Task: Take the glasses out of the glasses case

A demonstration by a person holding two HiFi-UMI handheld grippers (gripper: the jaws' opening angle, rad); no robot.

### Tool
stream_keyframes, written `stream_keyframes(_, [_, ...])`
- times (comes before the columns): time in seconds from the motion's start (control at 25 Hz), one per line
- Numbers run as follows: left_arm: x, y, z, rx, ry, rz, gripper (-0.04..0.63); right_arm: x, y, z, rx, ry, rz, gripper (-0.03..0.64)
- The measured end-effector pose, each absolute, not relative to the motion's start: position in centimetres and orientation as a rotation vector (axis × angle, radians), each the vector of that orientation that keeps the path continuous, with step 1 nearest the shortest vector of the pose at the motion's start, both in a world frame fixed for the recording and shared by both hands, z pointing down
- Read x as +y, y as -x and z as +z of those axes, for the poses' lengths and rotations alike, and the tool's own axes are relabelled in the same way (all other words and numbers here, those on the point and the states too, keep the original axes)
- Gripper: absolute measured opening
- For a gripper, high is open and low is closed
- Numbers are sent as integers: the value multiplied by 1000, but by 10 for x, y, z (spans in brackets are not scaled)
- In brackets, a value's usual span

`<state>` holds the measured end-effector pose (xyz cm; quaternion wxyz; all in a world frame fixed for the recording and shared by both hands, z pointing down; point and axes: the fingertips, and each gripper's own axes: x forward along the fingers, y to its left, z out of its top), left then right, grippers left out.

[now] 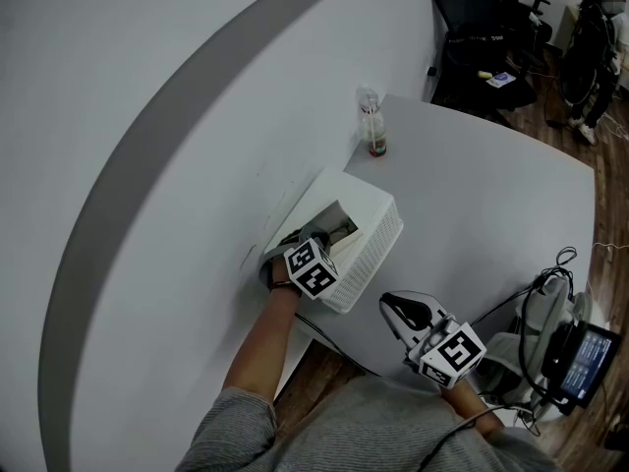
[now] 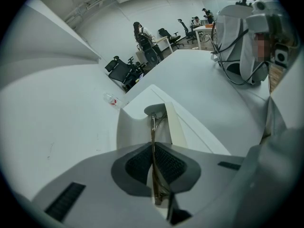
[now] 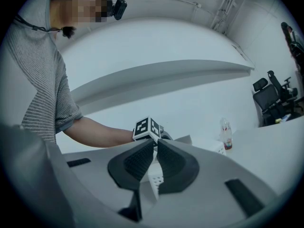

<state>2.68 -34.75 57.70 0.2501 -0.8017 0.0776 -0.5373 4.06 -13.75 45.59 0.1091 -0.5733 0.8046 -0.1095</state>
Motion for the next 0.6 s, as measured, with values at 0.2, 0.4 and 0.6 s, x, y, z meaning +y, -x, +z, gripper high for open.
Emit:
stream_keyframes(0.2, [-348, -28, 573, 233, 2184, -1448, 28, -138, -40, 455, 2371, 1681, -321, 17])
stream_keyframes(0.4, [-347, -27, 571, 252, 2177, -1448, 27, -136, -40, 454, 2371, 1678, -318, 17])
stream_keyframes(0.6, [-349, -28, 566, 284, 2176, -1432, 26, -135, -42, 453, 2367, 1681, -316, 17])
